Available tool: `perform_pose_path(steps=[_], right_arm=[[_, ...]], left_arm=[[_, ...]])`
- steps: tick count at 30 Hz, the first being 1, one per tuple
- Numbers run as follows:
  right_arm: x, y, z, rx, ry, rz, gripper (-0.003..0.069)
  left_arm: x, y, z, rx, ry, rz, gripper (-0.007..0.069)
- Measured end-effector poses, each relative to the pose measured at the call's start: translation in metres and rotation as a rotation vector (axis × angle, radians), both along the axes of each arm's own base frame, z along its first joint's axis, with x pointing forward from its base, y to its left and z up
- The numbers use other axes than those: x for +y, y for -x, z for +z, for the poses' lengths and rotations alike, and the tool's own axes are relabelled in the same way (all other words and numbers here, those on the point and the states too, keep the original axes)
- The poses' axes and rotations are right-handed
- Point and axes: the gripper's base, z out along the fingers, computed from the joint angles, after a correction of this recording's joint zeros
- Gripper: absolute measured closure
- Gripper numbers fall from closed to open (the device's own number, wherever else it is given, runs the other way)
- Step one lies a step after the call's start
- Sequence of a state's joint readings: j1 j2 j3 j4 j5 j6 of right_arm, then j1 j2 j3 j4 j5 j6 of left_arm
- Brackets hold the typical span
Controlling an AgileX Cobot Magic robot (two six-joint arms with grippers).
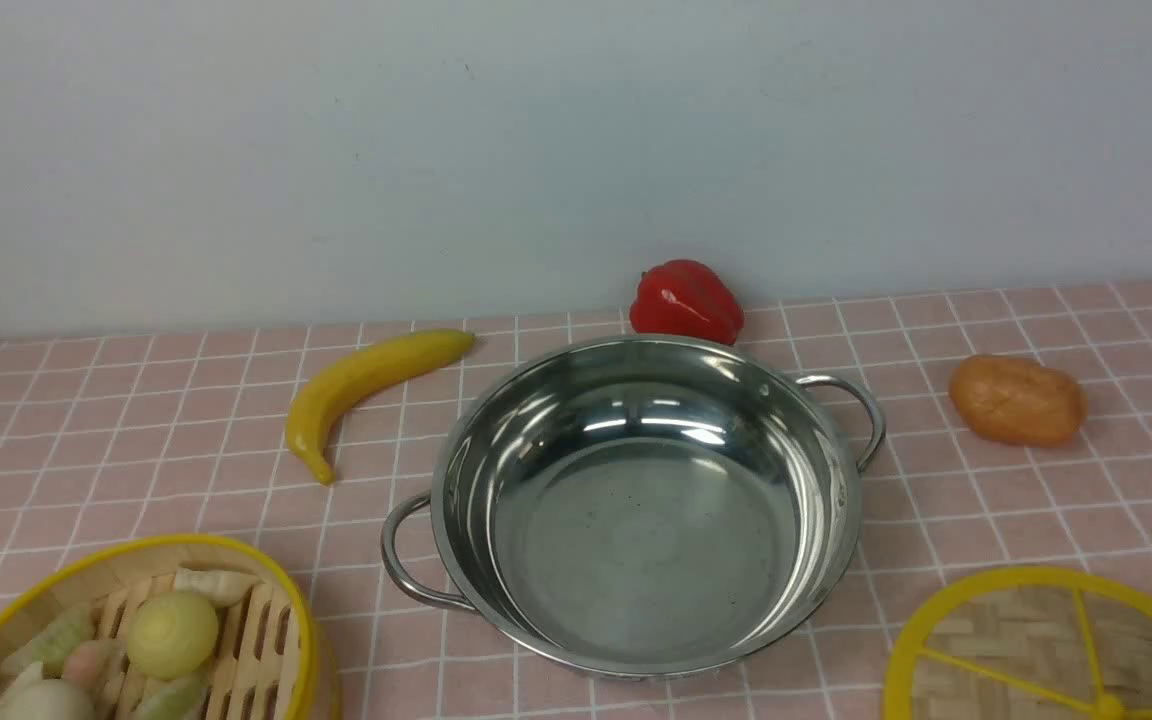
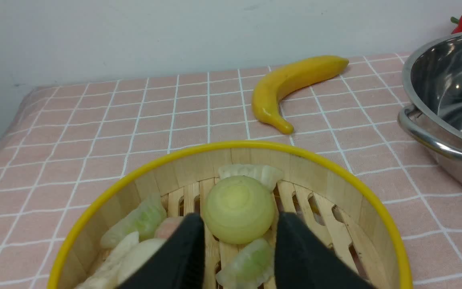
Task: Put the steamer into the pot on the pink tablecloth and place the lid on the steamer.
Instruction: 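Grasp the rim of the steamer basket holding the buns with the left gripper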
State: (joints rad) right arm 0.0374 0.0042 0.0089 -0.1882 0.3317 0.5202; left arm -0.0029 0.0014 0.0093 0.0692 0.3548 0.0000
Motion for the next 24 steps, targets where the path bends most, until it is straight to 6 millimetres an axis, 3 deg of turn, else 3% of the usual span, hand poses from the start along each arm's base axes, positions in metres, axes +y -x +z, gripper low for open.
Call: perform_pose_path(steps=[21,24], right_arm=[[0.0,0.0,0.0,0.0,0.0,0.0,0.0419],[0.0,0.0,0.0,0.0,0.0,0.0,0.0419]], left_arm=[[0.001,-0.001,0.002,-0.024,-0.049,-0.005,0.0382],[-0.002,-0.002,0.01,-0.117,0.063,-0.003,0.0382]])
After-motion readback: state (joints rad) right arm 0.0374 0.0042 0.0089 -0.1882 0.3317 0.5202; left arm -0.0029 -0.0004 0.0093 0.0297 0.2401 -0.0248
